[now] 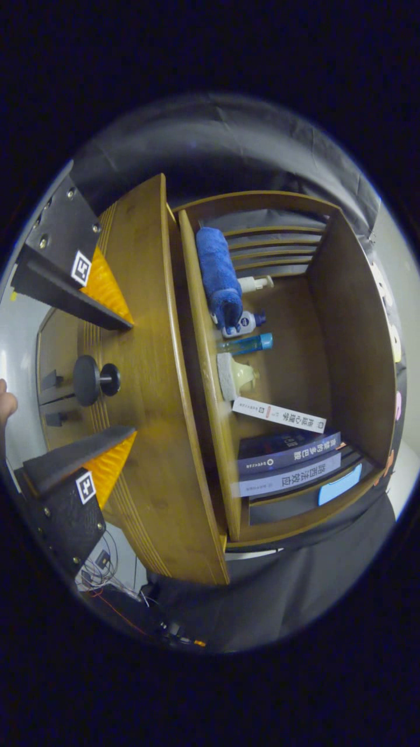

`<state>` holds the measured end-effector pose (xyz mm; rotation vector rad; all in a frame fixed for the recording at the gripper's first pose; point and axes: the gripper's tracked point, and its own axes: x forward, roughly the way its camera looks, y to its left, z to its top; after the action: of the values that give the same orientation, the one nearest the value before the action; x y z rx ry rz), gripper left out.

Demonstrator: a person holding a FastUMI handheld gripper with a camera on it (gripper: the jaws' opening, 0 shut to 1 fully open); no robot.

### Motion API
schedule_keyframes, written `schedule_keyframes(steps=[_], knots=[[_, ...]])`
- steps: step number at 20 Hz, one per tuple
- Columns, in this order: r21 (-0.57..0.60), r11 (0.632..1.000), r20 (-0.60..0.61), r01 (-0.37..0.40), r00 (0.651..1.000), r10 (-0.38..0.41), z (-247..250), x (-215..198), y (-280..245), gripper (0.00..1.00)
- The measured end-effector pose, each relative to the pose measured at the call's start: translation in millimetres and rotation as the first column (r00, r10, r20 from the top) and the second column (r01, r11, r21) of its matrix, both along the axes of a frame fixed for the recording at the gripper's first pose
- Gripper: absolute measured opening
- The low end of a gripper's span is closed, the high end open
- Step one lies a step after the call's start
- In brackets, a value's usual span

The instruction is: Pull open the drawer, take out the items inside it, and place them on the countertop above the cabinet.

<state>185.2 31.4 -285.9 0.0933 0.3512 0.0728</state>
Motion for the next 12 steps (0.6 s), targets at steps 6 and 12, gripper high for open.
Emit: schedule_keyframes(steps=[6, 12], knots=[[0.014, 1.0, -0.017, 0.005, 1.0, -0.004, -5.2, 25.8, 3.2, 0.99], [-0.098, 0.995, -0.098, -0.013, 0.995, 0.003, -30.6, 41.6, 4.2, 0.99]])
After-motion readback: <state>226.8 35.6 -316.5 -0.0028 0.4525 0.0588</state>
